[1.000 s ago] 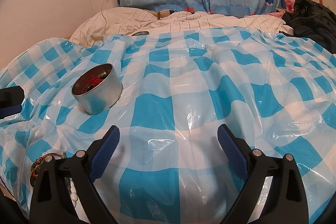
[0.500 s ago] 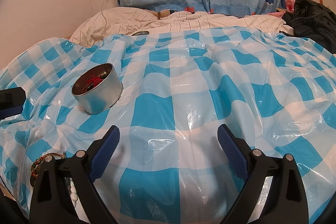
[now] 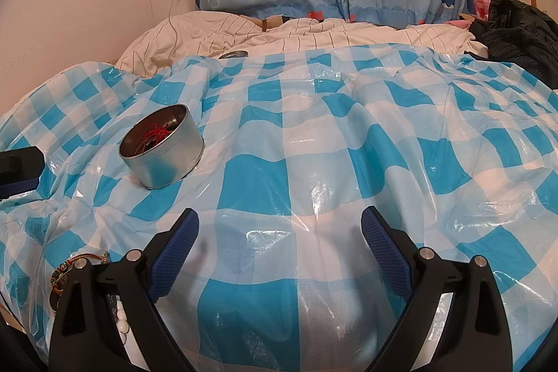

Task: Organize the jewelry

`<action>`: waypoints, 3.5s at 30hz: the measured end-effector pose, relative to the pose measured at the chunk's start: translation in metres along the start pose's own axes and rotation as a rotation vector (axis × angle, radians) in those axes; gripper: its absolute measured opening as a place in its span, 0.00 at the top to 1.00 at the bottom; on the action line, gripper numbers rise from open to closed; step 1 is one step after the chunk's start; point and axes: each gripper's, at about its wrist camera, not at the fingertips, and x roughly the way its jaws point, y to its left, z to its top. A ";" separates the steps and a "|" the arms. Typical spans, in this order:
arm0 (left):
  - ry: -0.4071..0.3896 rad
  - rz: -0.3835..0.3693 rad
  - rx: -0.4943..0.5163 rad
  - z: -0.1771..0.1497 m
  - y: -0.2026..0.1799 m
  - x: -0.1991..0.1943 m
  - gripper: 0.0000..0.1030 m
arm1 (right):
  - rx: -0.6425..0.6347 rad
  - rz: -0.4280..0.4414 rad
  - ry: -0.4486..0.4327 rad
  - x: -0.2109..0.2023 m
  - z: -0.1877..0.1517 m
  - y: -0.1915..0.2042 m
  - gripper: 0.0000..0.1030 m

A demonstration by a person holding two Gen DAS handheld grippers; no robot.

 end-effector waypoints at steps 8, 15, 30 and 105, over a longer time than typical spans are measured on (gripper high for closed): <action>0.007 0.013 0.001 -0.003 -0.001 0.002 0.13 | 0.000 0.000 0.000 0.000 0.000 0.001 0.12; 0.021 0.043 0.002 -0.006 0.008 0.003 0.12 | -0.001 -0.001 0.000 0.000 0.000 0.001 0.10; 0.068 0.136 -0.005 -0.017 0.045 0.014 0.12 | -0.013 0.010 0.005 0.001 -0.004 0.005 0.08; 0.149 0.117 0.109 -0.027 0.047 0.035 0.96 | -0.100 0.508 0.168 -0.017 -0.035 0.064 0.36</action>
